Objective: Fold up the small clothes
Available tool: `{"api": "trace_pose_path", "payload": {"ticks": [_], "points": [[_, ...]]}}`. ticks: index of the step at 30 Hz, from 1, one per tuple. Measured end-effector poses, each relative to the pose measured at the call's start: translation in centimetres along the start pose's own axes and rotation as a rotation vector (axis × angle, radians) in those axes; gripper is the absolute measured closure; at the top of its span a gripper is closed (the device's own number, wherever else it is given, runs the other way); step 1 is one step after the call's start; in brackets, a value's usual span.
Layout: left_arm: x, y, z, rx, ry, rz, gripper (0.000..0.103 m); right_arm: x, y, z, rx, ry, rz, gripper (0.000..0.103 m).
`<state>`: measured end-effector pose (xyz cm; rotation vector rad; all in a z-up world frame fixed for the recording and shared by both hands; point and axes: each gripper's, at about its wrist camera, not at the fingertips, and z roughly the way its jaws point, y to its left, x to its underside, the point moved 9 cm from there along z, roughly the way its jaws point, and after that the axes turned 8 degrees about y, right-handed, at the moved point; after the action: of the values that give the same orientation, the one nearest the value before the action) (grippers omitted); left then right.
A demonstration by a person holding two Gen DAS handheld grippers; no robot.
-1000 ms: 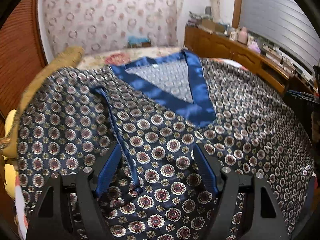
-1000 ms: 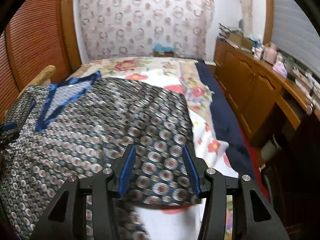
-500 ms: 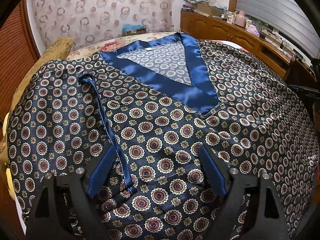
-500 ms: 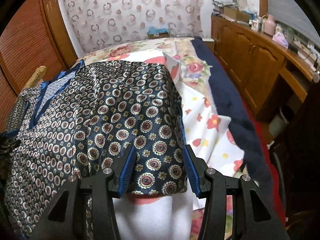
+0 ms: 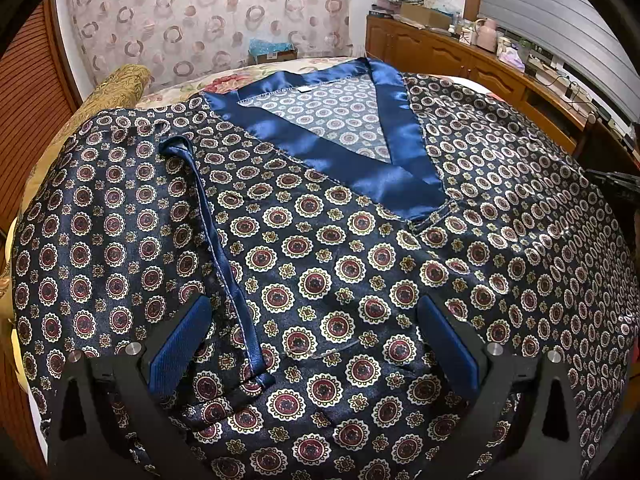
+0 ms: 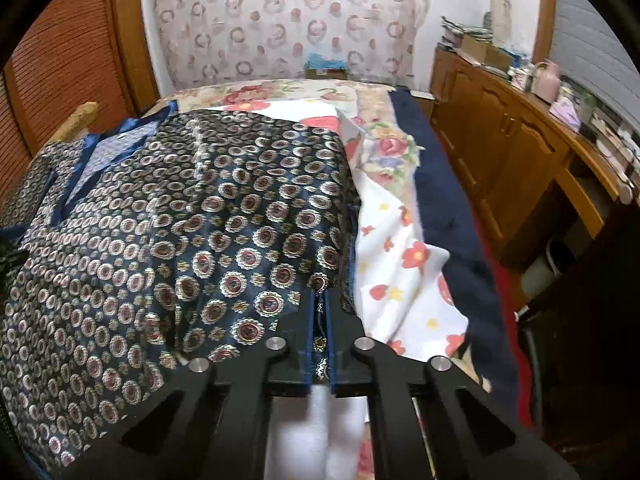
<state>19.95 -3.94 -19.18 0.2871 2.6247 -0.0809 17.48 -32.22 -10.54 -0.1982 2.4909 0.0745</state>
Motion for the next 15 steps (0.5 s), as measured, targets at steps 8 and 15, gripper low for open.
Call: {"api": "trace_pose_path", "payload": {"ticks": [8, 15], "points": [[0.0, 0.0, 0.0, -0.001, 0.0, 0.0, 0.0, -1.9, 2.4, -2.3, 0.021, -0.08, -0.064, 0.102], [-0.2, 0.0, 0.1, -0.004, 0.001, -0.011, 0.0, -3.6, 7.2, -4.2, -0.047, -0.164, -0.132, 0.102]]}}
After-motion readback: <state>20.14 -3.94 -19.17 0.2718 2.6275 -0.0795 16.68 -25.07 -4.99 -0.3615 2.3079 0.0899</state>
